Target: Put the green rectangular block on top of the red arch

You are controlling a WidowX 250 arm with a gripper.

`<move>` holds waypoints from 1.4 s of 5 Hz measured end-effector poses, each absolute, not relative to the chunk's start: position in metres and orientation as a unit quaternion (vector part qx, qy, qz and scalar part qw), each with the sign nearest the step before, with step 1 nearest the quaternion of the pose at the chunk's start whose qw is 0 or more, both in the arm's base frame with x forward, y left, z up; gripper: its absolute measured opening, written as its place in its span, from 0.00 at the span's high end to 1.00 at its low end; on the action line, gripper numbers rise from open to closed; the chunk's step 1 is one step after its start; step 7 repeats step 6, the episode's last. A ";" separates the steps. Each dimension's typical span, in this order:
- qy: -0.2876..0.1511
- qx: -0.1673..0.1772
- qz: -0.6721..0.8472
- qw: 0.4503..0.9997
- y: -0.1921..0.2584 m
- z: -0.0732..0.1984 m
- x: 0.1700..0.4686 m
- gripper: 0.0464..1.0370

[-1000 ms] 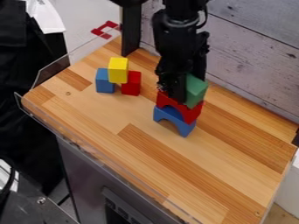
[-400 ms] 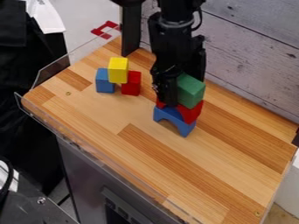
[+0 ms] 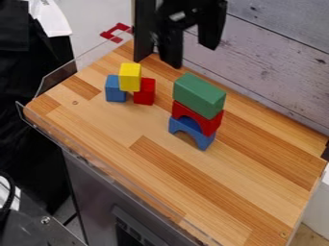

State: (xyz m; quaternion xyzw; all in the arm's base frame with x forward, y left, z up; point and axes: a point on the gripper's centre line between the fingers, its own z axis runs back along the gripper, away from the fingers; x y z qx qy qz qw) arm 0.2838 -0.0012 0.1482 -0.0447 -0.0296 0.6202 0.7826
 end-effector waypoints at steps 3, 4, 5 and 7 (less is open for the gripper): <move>0.026 -0.094 0.432 0.897 0.075 0.119 0.254 0.04; 0.035 -0.087 0.383 0.919 0.083 0.106 0.259 0.04; 0.025 -0.056 0.346 0.936 0.085 0.109 0.266 0.04; 0.007 -0.032 0.291 0.956 0.073 0.114 0.277 0.04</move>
